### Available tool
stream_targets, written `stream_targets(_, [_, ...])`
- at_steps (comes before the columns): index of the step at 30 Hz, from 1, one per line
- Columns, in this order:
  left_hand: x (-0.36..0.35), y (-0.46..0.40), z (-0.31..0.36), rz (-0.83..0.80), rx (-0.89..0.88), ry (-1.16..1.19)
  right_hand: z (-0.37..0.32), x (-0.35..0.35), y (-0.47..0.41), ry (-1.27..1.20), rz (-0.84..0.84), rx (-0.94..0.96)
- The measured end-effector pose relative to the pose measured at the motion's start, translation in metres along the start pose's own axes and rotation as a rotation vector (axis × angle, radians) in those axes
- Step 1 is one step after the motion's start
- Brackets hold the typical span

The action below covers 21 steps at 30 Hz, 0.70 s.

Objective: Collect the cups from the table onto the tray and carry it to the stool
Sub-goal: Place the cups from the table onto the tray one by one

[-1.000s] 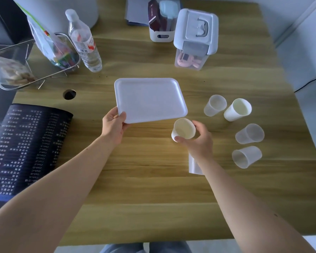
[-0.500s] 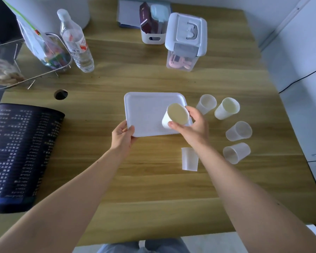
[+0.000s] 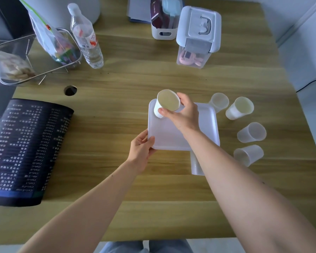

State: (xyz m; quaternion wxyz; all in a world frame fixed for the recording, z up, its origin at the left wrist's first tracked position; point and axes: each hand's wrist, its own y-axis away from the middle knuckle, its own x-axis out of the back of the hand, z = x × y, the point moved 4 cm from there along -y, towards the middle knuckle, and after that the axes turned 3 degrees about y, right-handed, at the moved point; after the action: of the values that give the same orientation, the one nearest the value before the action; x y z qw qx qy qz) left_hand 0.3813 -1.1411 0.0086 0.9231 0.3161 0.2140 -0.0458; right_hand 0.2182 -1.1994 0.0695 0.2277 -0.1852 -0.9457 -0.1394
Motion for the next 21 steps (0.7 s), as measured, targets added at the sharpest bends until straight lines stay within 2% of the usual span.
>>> stream_targets(13, [-0.010, -0.017, 0.004, -0.015, 0.013, 0.000, 0.011, 0.024, -0.010, 0.001, 0.003, -0.011])
stream_targets(17, [-0.009, -0.027, 0.006, 0.013, 0.022, 0.002, 0.027, 0.065, -0.021, 0.016, 0.219, 0.012])
stream_targets(19, [-0.005, -0.030, 0.007, 0.026, 0.026, -0.002, 0.035, 0.087, -0.029, 0.116, 0.366, 0.015])
stream_targets(21, [-0.001, -0.033, 0.008, 0.034, 0.029, -0.009, 0.042, 0.106, -0.043, 0.269, 0.440, -0.019])
